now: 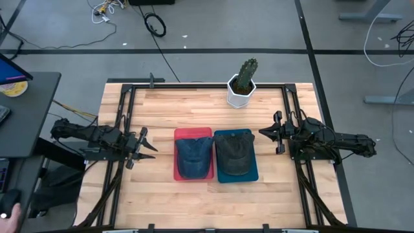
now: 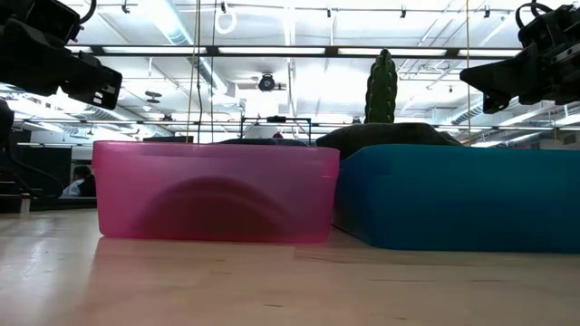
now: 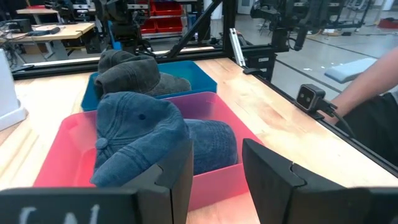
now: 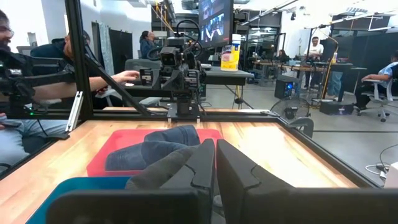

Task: Pick & Place hat
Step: Return to Home Position

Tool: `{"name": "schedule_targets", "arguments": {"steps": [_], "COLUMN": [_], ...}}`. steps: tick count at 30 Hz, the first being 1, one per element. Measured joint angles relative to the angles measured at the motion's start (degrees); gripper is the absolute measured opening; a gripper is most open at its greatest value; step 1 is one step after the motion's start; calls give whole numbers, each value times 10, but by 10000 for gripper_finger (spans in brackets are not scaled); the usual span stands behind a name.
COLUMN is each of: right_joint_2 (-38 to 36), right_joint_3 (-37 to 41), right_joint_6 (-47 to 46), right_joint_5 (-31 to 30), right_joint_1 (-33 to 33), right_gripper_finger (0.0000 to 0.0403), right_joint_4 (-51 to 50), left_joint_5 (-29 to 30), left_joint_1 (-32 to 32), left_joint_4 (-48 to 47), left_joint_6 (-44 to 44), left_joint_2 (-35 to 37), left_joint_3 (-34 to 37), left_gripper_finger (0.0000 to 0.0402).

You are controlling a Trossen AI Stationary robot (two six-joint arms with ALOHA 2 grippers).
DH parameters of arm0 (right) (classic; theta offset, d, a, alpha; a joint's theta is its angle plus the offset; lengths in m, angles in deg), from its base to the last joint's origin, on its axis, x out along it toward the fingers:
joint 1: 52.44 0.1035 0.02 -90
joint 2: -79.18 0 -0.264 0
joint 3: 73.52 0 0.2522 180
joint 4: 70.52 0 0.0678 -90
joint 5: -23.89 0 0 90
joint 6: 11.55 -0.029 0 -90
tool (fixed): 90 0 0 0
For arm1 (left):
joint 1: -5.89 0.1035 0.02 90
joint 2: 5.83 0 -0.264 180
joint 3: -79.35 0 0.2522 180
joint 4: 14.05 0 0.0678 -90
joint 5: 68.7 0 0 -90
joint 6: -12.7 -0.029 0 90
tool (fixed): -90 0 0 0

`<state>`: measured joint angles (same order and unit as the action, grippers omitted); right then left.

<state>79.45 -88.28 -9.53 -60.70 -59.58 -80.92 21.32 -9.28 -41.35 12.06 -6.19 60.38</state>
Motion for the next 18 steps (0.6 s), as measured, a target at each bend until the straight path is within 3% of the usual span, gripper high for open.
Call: {"name": "schedule_targets", "arguments": {"steps": [18], "right_joint_2": [0], "right_joint_3": [0], "right_joint_6": [0], "right_joint_5": [0], "right_joint_1": [0], "right_gripper_finger": [20], "right_joint_4": [0], "left_joint_5": [0], "left_joint_1": [-8], "left_joint_4": [0], "left_joint_6": [0], "left_joint_2": [0], "left_joint_3": [0], "left_gripper_finger": [142]}}
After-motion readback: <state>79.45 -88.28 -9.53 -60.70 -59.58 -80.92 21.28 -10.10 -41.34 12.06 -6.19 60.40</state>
